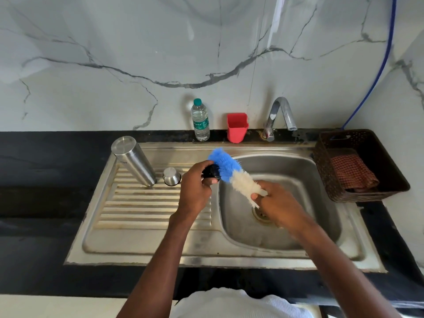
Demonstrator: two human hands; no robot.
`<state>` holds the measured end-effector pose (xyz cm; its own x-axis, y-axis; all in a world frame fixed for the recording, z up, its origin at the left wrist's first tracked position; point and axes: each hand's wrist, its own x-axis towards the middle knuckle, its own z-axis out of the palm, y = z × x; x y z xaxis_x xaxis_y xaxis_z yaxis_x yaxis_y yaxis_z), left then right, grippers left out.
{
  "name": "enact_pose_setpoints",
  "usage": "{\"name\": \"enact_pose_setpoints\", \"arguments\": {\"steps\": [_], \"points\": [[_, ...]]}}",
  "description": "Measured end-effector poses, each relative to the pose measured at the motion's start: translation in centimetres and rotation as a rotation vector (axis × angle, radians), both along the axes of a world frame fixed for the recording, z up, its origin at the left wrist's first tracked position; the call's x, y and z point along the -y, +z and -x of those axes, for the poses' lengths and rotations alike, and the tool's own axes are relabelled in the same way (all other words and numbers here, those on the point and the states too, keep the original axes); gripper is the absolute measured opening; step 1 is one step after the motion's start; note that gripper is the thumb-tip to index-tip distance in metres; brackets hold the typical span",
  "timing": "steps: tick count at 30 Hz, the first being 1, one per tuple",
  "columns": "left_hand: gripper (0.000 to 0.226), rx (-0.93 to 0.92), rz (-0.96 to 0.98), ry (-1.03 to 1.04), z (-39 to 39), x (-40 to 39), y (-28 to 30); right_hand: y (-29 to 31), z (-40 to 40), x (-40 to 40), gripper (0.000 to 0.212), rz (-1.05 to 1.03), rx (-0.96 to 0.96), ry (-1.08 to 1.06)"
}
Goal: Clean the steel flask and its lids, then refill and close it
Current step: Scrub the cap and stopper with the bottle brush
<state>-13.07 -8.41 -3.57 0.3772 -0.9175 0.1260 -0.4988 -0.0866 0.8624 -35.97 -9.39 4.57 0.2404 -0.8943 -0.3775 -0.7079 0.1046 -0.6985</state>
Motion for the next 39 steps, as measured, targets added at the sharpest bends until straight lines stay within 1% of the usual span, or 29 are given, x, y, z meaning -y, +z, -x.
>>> {"name": "enact_pose_setpoints", "arguments": {"steps": [1,3,4,5,6,8,9,11,13,14,15,16,18,20,22,25,28,30,33,34,36,37,39], "points": [[0.051,0.029,0.018,-0.006,-0.2,0.0,0.1,0.1,0.0,-0.2,0.034,0.016,-0.011,0.027],[0.053,0.106,0.049,-0.086,0.0,-0.3,0.4,-0.1,0.1,-1.2,0.038,0.122,-0.147,0.138],[0.054,0.137,0.058,-0.132,0.3,-0.4,0.4,-0.2,0.1,-1.2,0.037,0.176,-0.19,0.146],[0.055,0.144,0.057,-0.162,0.5,-0.3,0.3,-0.4,0.1,-0.6,0.035,0.166,-0.195,0.129],[0.057,0.113,0.043,-0.172,0.5,-0.3,0.3,-0.8,0.3,0.3,0.032,0.075,-0.132,0.078],[0.059,-0.074,-0.024,-0.162,-0.3,-0.5,0.6,-1.6,1.5,2.4,0.021,-0.286,0.154,-0.043],[0.06,-0.189,-0.056,-0.161,-1.0,-0.7,0.9,-1.7,2.3,3.1,0.017,-0.477,0.284,-0.062],[0.059,-0.41,-0.045,-0.159,-1.8,-1.0,1.5,-2.4,4.2,3.8,0.011,-0.743,0.474,-0.028],[0.054,-0.638,0.034,-0.068,-1.2,-0.9,1.6,-3.6,4.8,3.8,0.004,-0.89,0.629,0.002],[0.053,-0.717,0.068,0.005,-0.3,-0.7,1.5,-4.0,4.4,3.4,0.005,-0.936,0.694,-0.021],[0.052,-0.738,0.101,0.073,0.6,-0.4,1.4,-4.4,3.8,2.7,0.009,-0.968,0.755,-0.058],[0.051,-0.694,0.143,0.131,1.4,-0.2,1.1,-4.7,2.9,1.8,0.014,-1.001,0.81,-0.088],[0.047,-0.495,0.222,0.184,2.0,0.1,0.3,-4.7,1.2,0.0,0.022,-1.039,0.91,-0.142],[0.047,-0.268,0.255,0.193,1.3,0.1,-0.3,-4.5,0.2,-1.3,0.022,-1.048,0.972,-0.189],[0.053,-0.14,0.252,0.153,0.9,0.0,-0.4,-4.3,-0.3,-1.6,0.021,-1.032,0.973,-0.223],[0.05,-0.096,0.266,0.032,1.4,-0.3,-0.1,-4.2,-0.5,-1.1,0.027,-1.075,0.994,-0.248],[0.051,-0.008,0.286,0.057,0.4,-0.1,-0.3,-3.6,-0.1,-1.4,0.021,-1.049,1.0,-0.245],[0.057,0.031,0.274,0.044,0.0,-0.1,-0.2,-3.1,-0.2,-1.6,0.018,-0.986,0.904,-0.224],[0.061,0.149,0.28,-0.056,0.7,-0.7,0.1,-2.6,-0.6,-1.3,0.016,-0.888,0.757,-0.182],[0.06,0.169,0.293,-0.054,0.6,-0.9,0.1,-2.4,-0.7,-1.4,0.016,-0.865,0.74,-0.182],[0.061,0.138,0.293,0.001,-0.2,-1.0,-0.2,-2.0,-0.8,-1.7,0.016,-0.808,0.715,-0.194],[0.062,0.12,0.278,0.025,-0.6,-1.0,-0.4,-1.9,-0.8,-2.0,0.013,-0.779,0.699,-0.205],[0.062,0.146,0.267,0.013,-0.5,-1.0,-0.7,-1.7,-1.0,-2.2,0.009,-0.76,0.688,-0.224]]}}
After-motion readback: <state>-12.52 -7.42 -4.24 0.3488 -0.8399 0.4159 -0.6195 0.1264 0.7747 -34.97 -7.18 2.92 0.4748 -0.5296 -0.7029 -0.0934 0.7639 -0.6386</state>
